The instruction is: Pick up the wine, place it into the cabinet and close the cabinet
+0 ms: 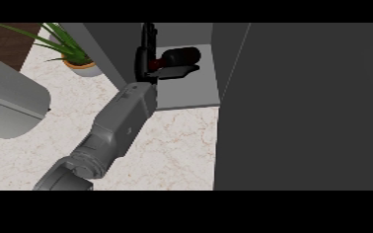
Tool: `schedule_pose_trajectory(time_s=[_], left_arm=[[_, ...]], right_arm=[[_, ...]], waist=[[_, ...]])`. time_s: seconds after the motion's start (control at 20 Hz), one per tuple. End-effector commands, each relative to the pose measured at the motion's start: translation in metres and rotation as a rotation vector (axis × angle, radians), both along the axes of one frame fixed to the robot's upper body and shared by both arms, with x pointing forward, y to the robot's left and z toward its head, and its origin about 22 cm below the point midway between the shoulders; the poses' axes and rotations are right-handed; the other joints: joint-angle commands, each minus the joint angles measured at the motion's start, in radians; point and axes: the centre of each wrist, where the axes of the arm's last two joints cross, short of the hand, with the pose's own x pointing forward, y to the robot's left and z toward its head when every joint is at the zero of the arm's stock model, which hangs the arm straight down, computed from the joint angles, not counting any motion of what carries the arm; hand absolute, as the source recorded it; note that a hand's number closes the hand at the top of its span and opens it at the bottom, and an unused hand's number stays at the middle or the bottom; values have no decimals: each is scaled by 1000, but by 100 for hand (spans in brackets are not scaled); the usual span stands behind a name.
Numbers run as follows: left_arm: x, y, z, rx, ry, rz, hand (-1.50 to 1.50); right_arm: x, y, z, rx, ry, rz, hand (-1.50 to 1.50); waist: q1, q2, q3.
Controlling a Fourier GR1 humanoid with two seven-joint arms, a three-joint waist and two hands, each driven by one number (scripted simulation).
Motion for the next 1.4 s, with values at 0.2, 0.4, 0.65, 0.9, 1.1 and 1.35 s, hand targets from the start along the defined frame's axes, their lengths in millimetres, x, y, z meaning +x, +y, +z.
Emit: schedule_pose_trajectory(time_s=[0.2, 0.4, 0.65, 0.9, 1.1, 1.35], left_arm=[[-21, 14, -33, -79, 66, 16, -150], [-26, 4, -29, -70, 54, 10, -150], [-56, -20, -37, -66, 60, -27, -150], [-103, -51, -34, -78, 68, -48, -150], [-130, -61, -31, -52, 18, -55, -150], [-178, -58, -25, -100, 3, -92, -150]], right_arm=[[-9, -7, 17, 14, -23, -5, -150], [-13, -7, 4, 13, -22, -16, -150], [-18, -9, 10, 8, -15, -29, -150], [-25, -13, 12, -5, -27, -75, -150], [-25, -14, 12, 3, -14, -80, -150], [-14, -21, -2, 5, -21, -102, -150]], waist=[[21, -11, -1], [19, -17, 0], [32, -15, 0], [64, -20, 0], [77, -16, 0], [88, -17, 1]])
